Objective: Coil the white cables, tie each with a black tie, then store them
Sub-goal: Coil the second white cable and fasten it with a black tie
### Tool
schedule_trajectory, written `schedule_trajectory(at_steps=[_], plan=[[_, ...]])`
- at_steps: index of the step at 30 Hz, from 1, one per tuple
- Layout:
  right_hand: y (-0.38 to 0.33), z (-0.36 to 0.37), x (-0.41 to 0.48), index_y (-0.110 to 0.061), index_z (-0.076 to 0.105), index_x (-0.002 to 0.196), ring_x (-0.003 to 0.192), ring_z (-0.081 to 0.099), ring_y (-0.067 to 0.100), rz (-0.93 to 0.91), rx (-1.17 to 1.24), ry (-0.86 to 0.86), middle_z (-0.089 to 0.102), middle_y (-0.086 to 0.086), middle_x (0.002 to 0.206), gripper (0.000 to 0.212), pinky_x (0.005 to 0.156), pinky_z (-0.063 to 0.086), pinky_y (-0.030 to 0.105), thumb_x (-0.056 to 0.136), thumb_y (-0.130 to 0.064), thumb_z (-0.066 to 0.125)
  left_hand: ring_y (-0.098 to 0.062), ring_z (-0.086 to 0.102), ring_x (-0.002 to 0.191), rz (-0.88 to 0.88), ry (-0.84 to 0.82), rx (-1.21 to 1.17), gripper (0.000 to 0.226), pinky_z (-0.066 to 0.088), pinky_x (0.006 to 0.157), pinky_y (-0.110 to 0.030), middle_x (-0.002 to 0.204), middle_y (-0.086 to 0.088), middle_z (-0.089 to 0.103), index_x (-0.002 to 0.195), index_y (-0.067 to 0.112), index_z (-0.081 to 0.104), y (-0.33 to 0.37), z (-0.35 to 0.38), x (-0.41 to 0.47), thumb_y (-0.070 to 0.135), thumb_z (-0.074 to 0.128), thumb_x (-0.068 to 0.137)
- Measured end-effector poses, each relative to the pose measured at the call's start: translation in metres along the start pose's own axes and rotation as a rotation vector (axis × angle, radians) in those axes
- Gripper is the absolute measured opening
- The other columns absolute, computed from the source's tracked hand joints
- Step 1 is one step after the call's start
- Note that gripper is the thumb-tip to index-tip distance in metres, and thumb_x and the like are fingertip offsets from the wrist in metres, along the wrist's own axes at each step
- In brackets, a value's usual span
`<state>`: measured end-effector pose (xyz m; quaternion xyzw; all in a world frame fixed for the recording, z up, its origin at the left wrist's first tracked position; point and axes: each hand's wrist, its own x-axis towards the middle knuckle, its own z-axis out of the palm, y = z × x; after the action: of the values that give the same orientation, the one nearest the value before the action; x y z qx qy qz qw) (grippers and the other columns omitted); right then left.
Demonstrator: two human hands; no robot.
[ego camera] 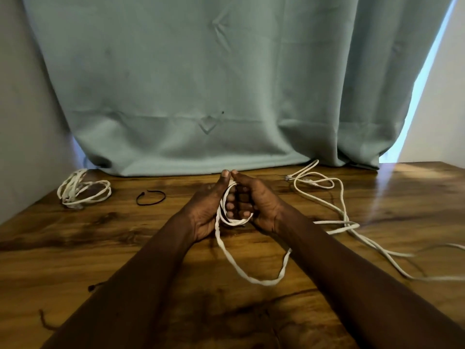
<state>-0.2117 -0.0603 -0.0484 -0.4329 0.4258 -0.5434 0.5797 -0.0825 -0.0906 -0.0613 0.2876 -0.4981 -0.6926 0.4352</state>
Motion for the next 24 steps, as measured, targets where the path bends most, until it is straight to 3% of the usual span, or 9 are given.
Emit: schedule_trajectory(at_steps=[2, 5, 9, 12, 16, 20, 24], plan=[[0.000, -0.004, 0.003, -0.010, 0.057, 0.067, 0.040, 0.055, 0.015, 0.008, 0.029, 0.053, 0.059, 0.009, 0.061, 0.045, 0.033, 0.041, 0.020, 0.101, -0.038, 0.056, -0.023, 0.069, 0.058, -0.017, -0.038, -0.065, 0.040, 0.064, 0.062, -0.037, 0.070, -0.013, 0.069, 0.090, -0.001, 0.070, -0.002, -0.001, 0.003, 0.033, 0.054, 0.104], [0.000, -0.017, 0.006, -0.015, 0.053, 0.057, 0.042, 0.054, 0.020, 0.015, 0.062, 0.131, 0.059, 0.010, 0.059, 0.050, 0.031, 0.032, 0.016, 0.102, -0.036, 0.049, -0.021, 0.064, 0.067, -0.087, -0.197, -0.151, 0.031, 0.061, 0.083, -0.042, 0.081, -0.014, 0.066, 0.105, -0.003, 0.068, -0.003, -0.004, 0.006, 0.021, 0.049, 0.106], [-0.006, -0.025, 0.002, -0.020, 0.053, 0.043, 0.037, 0.053, 0.018, 0.009, 0.101, 0.204, 0.054, 0.005, 0.050, 0.063, 0.027, 0.027, 0.015, 0.102, -0.037, 0.049, -0.013, 0.065, 0.062, -0.065, -0.297, -0.190, 0.028, 0.062, 0.076, -0.035, 0.082, -0.009, 0.069, 0.107, 0.000, 0.069, -0.005, 0.006, 0.004, 0.006, 0.042, 0.107], [-0.007, -0.027, 0.003, -0.021, 0.049, 0.042, 0.035, 0.053, 0.016, 0.013, 0.120, 0.219, 0.049, 0.002, 0.045, 0.063, 0.031, 0.019, 0.014, 0.102, -0.038, 0.049, -0.011, 0.067, 0.066, -0.059, -0.366, -0.229, 0.028, 0.063, 0.073, -0.033, 0.087, -0.009, 0.070, 0.114, 0.001, 0.069, -0.005, 0.006, 0.002, -0.003, 0.042, 0.103], [-0.004, -0.026, 0.012, -0.023, 0.048, 0.043, 0.036, 0.043, 0.012, 0.026, 0.101, 0.181, 0.049, 0.001, 0.046, 0.060, 0.051, 0.011, 0.024, 0.099, -0.043, 0.051, -0.007, 0.058, 0.060, -0.060, -0.342, -0.193, 0.030, 0.057, 0.058, -0.025, 0.085, -0.007, 0.064, 0.118, 0.001, 0.066, -0.001, 0.001, 0.006, -0.008, 0.043, 0.102], [-0.006, -0.024, 0.011, -0.020, 0.049, 0.044, 0.026, 0.027, 0.006, 0.034, 0.137, 0.131, 0.046, 0.003, 0.045, 0.061, 0.033, 0.019, 0.015, 0.103, -0.037, 0.049, -0.006, 0.051, 0.055, -0.067, -0.266, -0.097, 0.031, 0.044, 0.048, -0.018, 0.078, -0.005, 0.062, 0.111, 0.001, 0.067, 0.001, -0.001, 0.011, -0.013, 0.041, 0.100], [-0.007, -0.022, 0.007, -0.016, 0.052, 0.057, 0.028, 0.023, 0.005, 0.042, 0.029, 0.056, 0.048, -0.001, 0.045, 0.053, 0.033, 0.023, 0.016, 0.104, -0.042, 0.051, -0.007, 0.043, 0.046, -0.077, -0.137, 0.000, 0.033, 0.039, 0.045, -0.021, 0.063, -0.004, 0.052, 0.088, 0.002, 0.064, -0.001, 0.002, 0.014, -0.009, 0.036, 0.101]])
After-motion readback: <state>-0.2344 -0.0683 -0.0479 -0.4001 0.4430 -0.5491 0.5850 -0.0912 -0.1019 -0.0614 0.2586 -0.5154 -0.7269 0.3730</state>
